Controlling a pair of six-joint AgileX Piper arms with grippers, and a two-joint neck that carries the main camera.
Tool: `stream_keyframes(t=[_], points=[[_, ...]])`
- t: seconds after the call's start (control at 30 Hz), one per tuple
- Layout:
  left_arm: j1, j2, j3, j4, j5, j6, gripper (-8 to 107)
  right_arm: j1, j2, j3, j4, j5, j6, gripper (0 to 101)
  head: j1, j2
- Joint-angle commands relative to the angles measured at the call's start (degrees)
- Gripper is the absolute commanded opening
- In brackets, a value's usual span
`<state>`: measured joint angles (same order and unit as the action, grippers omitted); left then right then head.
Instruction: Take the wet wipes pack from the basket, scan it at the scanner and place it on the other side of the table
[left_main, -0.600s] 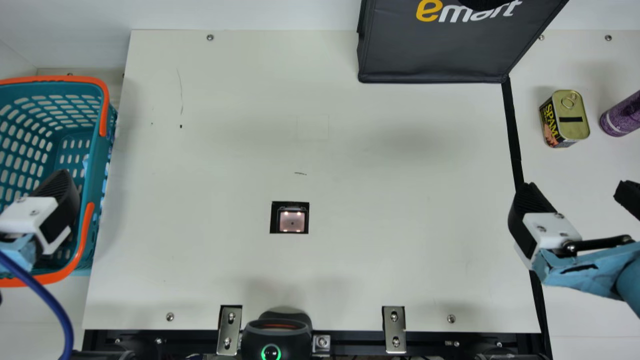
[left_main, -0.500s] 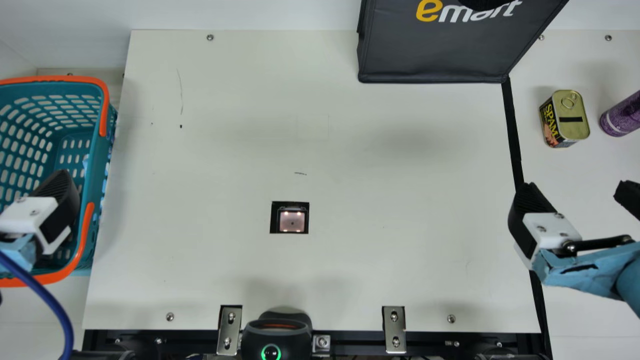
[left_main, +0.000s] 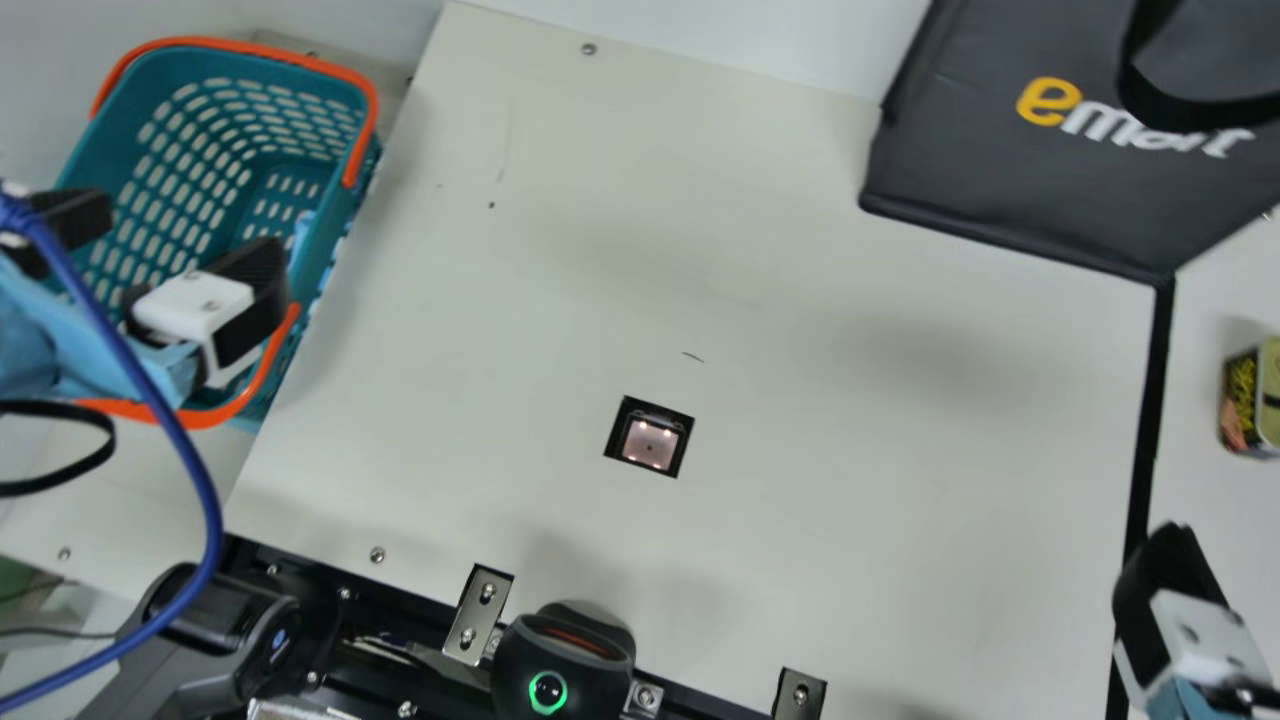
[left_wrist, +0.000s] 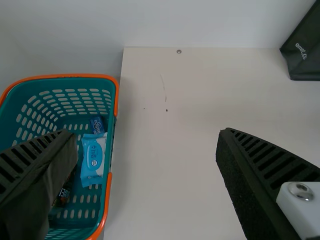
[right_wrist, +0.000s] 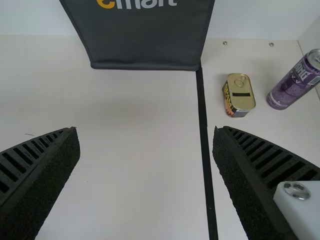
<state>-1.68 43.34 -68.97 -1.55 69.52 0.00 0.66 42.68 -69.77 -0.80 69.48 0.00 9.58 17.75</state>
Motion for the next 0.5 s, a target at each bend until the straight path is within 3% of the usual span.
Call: stream_keyframes(t=[0.0,0.27,0.47], points=[[0.00,0.00,0.00,0.00,0.00,0.00,90,0.00,0.00,0.00,0.00,0.00,0.00,95,-1.66,0.67],[0.10,0.08,0.02,0.10,-0.06,-0.14,90,0.00,0.00,0.00,0.00,0.00,0.00,95,-1.66,0.67],[3.55,0.93,0.32,1.17,-0.49,-2.86,90,0.00,0.00,0.00,0.00,0.00,0.00,95,-1.66,0.67]])
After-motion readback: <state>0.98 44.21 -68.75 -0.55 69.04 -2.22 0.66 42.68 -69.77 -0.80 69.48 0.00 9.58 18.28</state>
